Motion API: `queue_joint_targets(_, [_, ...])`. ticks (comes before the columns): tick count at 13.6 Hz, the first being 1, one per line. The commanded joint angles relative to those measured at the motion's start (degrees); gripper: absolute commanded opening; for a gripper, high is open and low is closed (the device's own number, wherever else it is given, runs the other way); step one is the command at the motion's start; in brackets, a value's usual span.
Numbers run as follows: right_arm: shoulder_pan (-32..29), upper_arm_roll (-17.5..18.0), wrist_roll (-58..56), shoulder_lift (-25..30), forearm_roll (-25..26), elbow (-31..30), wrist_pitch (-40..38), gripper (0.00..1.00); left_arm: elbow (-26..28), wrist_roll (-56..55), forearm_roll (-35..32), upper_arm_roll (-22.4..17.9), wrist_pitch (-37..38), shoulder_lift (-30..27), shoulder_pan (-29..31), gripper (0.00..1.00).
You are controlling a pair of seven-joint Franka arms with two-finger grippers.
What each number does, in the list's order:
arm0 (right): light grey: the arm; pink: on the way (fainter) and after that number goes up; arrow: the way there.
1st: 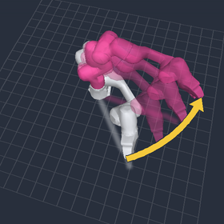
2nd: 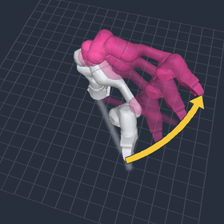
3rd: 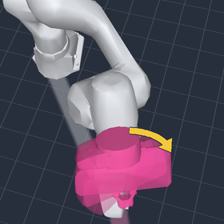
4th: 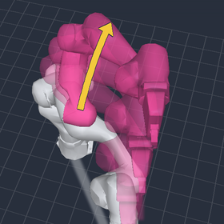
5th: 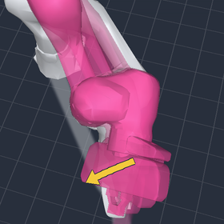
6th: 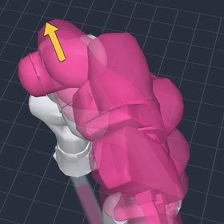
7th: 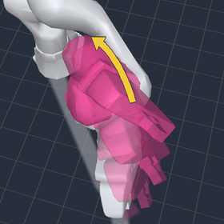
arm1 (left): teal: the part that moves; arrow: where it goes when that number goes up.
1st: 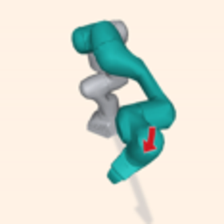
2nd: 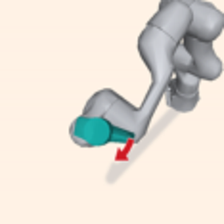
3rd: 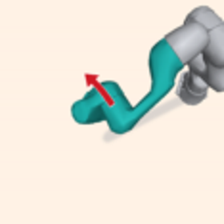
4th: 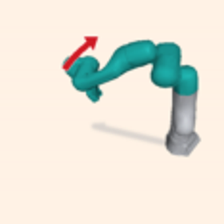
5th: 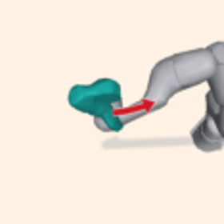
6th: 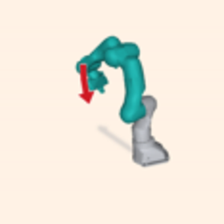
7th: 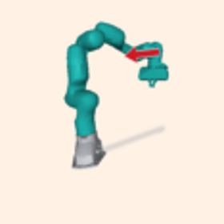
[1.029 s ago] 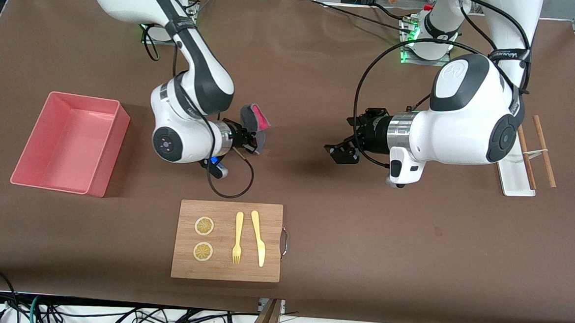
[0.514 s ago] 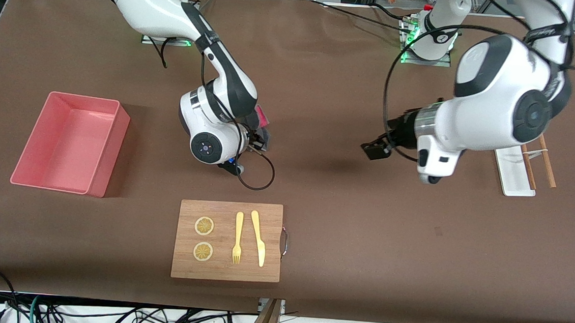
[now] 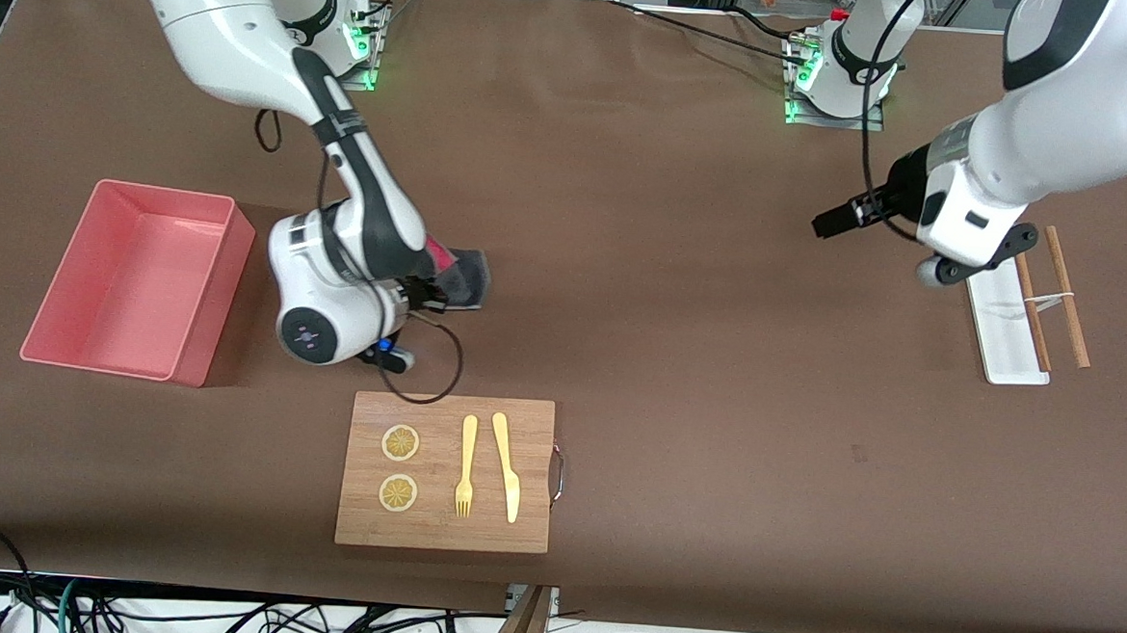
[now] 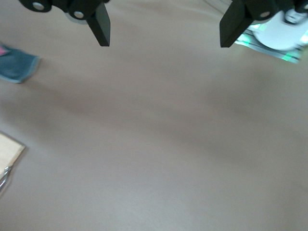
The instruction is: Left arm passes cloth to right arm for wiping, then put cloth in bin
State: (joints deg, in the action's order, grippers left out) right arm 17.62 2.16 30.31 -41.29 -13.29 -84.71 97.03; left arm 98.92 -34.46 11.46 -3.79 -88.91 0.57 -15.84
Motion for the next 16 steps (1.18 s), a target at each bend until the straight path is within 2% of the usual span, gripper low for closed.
queue_joint_targets(1, [-2.8, 0.3, -6.8, 1.7, 4.2, -0.2, -3.5, 0.0, 5.6, 11.6, -5.5, 0.5, -1.1, -5.2, 2.4, 1.0])
queue_joint_targets(3, [-4.7, -1.2, -13.1, 1.9, 4.5, -0.1, -4.8, 0.0, 5.8, 20.5, -7.8, 0.5, -1.7, -5.8, 4.8, 1.0])
queue_joint_targets(5, [-4.9, -3.9, -18.8, 2.4, 6.9, -0.1, -6.8, 0.0, 5.8, 26.6, -10.5, 0.6, -3.1, -5.8, 6.3, 1.0])
queue_joint_targets(8, [-4.9, -4.4, -22.2, 2.8, 13.9, 1.4, -6.9, 0.0, 6.0, 31.6, -13.3, 0.6, -7.0, -5.7, 7.1, 1.0])
queue_joint_targets(10, [-4.2, -4.2, -22.1, 3.5, 15.6, 2.0, -6.9, 0.0, 5.9, 34.2, -14.5, 0.5, -10.5, -5.1, 7.2, 1.0])
queue_joint_targets(12, [-2.7, -3.9, -20.6, 3.0, 14.4, 1.6, -6.2, 0.0, 5.6, 34.3, -14.5, 0.5, -10.8, -4.8, 8.2, 1.0])
queue_joint_targets(16, [2.4, -3.7, -9.7, 0.4, 9.5, 1.5, -1.4, 0.0, 5.1, 33.1, -13.7, 0.3, -10.1, -4.7, 8.4, 1.0])
